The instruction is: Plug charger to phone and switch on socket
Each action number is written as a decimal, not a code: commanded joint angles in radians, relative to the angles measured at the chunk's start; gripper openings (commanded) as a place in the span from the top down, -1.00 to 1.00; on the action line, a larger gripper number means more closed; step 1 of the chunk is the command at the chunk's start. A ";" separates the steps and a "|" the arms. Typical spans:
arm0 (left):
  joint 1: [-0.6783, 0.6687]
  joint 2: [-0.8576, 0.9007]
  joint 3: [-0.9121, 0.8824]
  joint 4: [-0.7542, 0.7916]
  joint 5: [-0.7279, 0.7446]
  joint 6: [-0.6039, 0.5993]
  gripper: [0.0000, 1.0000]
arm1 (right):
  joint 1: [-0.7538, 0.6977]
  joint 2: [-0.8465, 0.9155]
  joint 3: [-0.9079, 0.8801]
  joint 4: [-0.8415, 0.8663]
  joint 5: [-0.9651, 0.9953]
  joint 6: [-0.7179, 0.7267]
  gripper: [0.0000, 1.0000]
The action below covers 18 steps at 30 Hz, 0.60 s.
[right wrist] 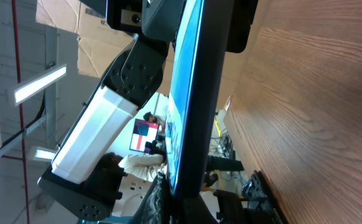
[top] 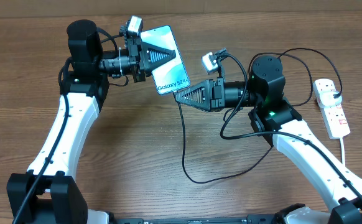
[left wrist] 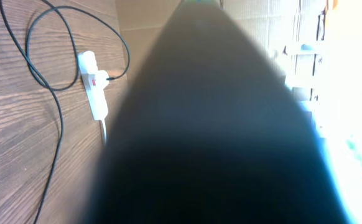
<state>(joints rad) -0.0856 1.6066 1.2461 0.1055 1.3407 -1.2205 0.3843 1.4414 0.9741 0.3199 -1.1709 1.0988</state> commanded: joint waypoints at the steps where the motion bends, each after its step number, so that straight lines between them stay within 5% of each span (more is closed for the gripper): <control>1: -0.048 -0.011 0.012 0.000 0.209 0.033 0.92 | -0.013 -0.016 0.009 0.016 0.162 -0.003 0.93; 8: -0.060 -0.011 0.012 0.000 0.224 0.047 0.91 | -0.014 -0.016 0.009 0.016 0.187 -0.003 0.91; 13: -0.059 -0.011 0.012 0.000 0.219 0.066 0.92 | -0.014 -0.016 0.009 0.015 0.168 -0.017 -0.34; 18: -0.059 -0.011 0.012 0.000 0.203 0.146 0.91 | -0.028 -0.016 0.009 0.010 0.066 -0.098 -0.64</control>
<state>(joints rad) -0.1524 1.6066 1.2461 0.0994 1.5040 -1.1561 0.3687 1.4380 0.9752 0.3286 -1.0584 1.0584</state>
